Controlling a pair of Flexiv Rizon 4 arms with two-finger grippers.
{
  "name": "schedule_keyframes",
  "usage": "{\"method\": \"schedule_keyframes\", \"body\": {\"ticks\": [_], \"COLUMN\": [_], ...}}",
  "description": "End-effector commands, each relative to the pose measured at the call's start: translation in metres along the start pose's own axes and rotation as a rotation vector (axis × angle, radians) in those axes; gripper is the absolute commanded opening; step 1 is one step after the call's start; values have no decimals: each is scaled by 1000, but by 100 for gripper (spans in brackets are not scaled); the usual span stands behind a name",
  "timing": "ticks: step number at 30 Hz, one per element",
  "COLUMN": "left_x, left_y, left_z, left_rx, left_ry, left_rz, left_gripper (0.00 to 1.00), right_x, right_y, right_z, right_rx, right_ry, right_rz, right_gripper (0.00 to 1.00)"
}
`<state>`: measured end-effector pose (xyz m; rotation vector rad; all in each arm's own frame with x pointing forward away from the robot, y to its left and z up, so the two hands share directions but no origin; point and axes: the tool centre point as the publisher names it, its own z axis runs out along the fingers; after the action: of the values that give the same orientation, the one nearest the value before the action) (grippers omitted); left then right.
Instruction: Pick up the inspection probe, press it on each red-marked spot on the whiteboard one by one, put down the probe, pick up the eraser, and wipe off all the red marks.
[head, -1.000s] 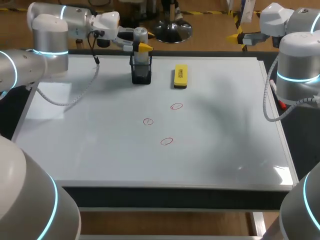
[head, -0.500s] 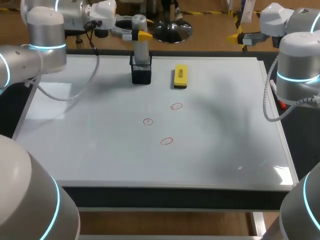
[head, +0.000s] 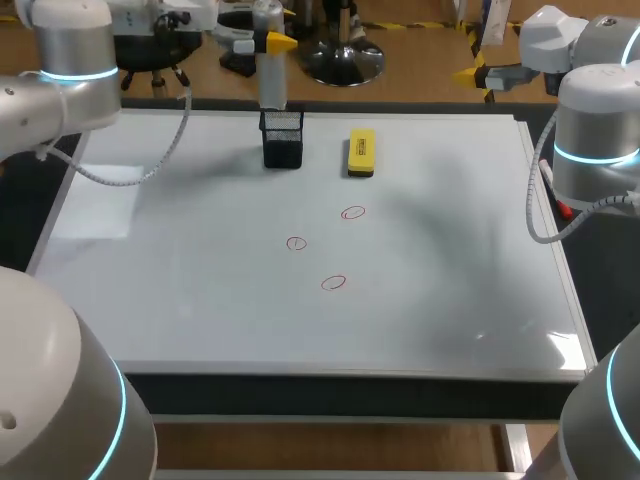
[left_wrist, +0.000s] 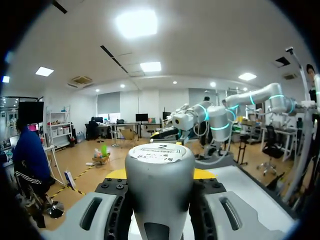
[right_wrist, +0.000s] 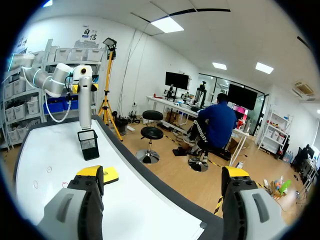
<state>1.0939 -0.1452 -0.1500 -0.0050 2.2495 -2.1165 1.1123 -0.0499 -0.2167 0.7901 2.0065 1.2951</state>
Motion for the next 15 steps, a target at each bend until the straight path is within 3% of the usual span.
{"method": "schedule_keyframes", "body": {"ticks": [1,15], "left_x": [14,30], "left_y": [-9,-6], "left_z": [-19,-92], "left_rx": [-16,-48], "left_ry": [-93,-291], "left_rz": [7,-3], "left_gripper": [0,0], "right_x": [0,0], "right_y": [0,0], "right_z": [0,0], "right_rx": [-1,-1], "right_ry": [1,1], "right_rz": [0,0], "right_gripper": [100,100]}}
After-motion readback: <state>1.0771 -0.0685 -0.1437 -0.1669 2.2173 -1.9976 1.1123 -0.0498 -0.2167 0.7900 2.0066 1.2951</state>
